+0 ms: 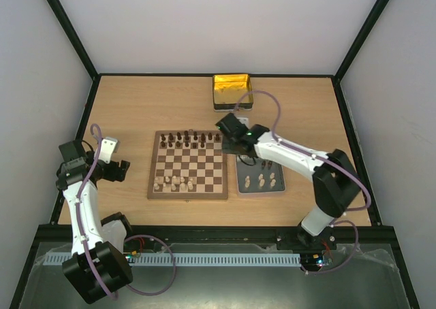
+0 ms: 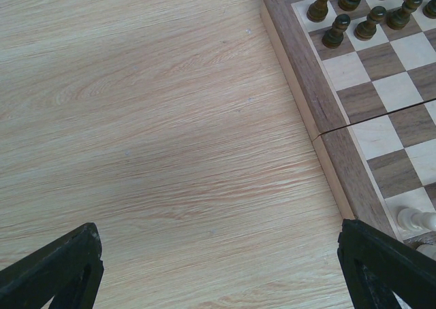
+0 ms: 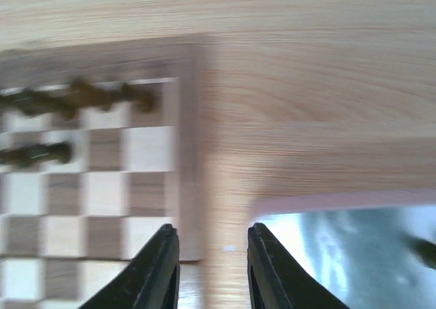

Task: Set up the chess pieces on the board
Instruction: Pick up the chess piece from the storage box.

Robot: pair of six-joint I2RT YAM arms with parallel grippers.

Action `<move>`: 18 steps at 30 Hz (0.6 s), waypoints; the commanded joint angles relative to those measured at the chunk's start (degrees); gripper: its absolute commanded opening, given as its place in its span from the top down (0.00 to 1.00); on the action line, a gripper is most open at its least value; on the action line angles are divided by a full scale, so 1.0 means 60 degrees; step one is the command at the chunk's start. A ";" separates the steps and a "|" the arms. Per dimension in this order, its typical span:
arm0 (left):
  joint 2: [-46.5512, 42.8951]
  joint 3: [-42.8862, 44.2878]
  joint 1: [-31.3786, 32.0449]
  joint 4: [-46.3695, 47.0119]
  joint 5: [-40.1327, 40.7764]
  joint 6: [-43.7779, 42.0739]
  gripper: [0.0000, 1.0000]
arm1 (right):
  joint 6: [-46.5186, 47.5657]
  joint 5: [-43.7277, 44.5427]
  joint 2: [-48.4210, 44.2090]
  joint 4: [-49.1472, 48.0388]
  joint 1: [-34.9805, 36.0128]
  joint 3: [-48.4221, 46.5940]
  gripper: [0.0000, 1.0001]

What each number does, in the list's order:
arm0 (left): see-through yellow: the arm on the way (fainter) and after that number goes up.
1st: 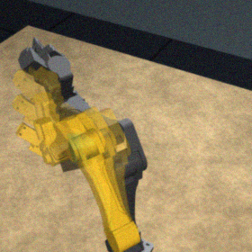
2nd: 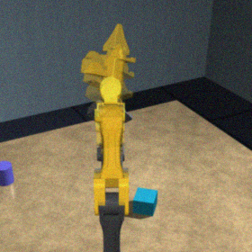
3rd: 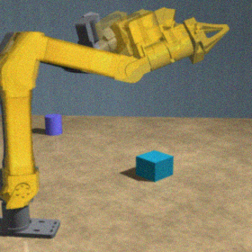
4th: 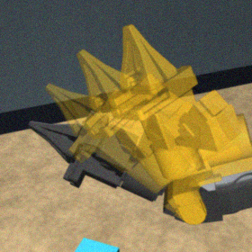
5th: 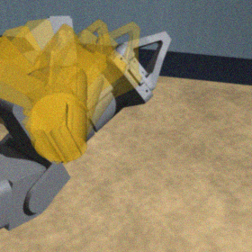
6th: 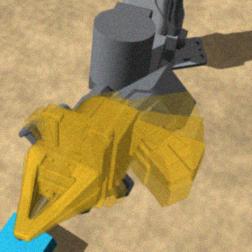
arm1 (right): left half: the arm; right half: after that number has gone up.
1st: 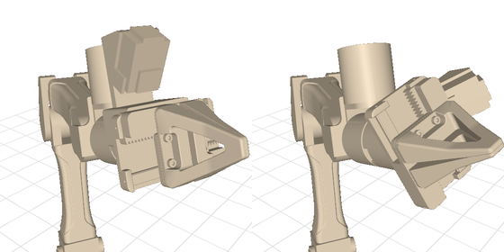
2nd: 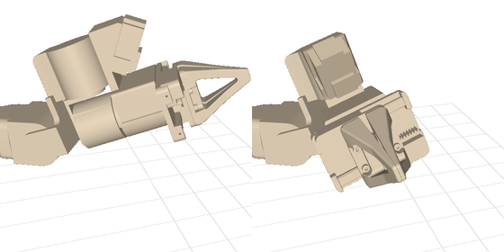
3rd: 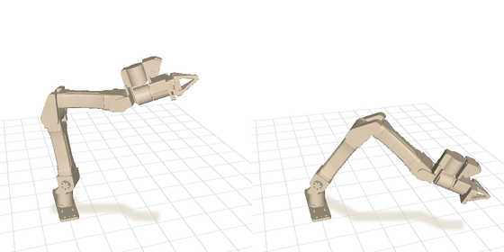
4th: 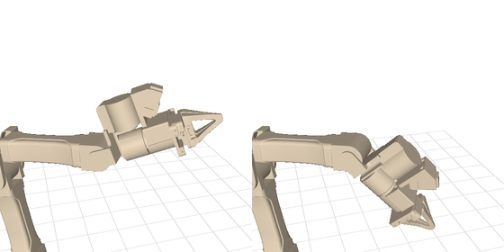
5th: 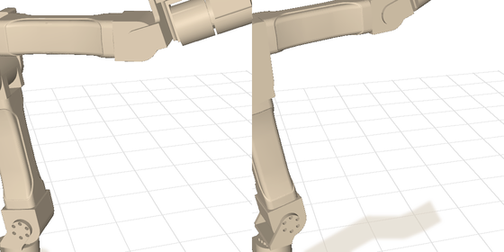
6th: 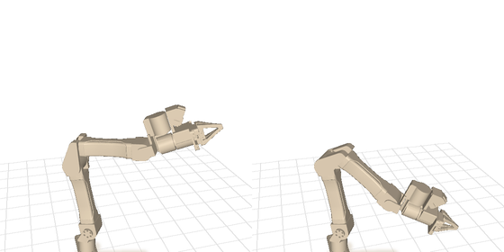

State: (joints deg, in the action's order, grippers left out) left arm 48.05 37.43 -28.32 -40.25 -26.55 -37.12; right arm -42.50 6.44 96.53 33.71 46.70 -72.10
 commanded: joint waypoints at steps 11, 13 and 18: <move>-0.0015 -0.0119 -0.0074 -0.0118 -0.0103 -0.0114 0.06 | -0.0551 -0.0463 -0.1506 -0.1261 -0.2859 0.3664 0.73; -0.0016 -0.0128 -0.0071 -0.0116 -0.0090 -0.0100 0.06 | -0.0541 -0.0493 -0.1471 -0.1298 -0.2872 0.3664 0.73; -0.0016 -0.0118 -0.0071 -0.0111 -0.0077 -0.0097 0.06 | -0.0523 -0.0462 -0.1380 -0.1258 -0.2883 0.3671 0.73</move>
State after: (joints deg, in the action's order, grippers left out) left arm 48.05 37.43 -28.32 -40.25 -26.52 -37.12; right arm -45.23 2.92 88.40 27.09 29.54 -50.39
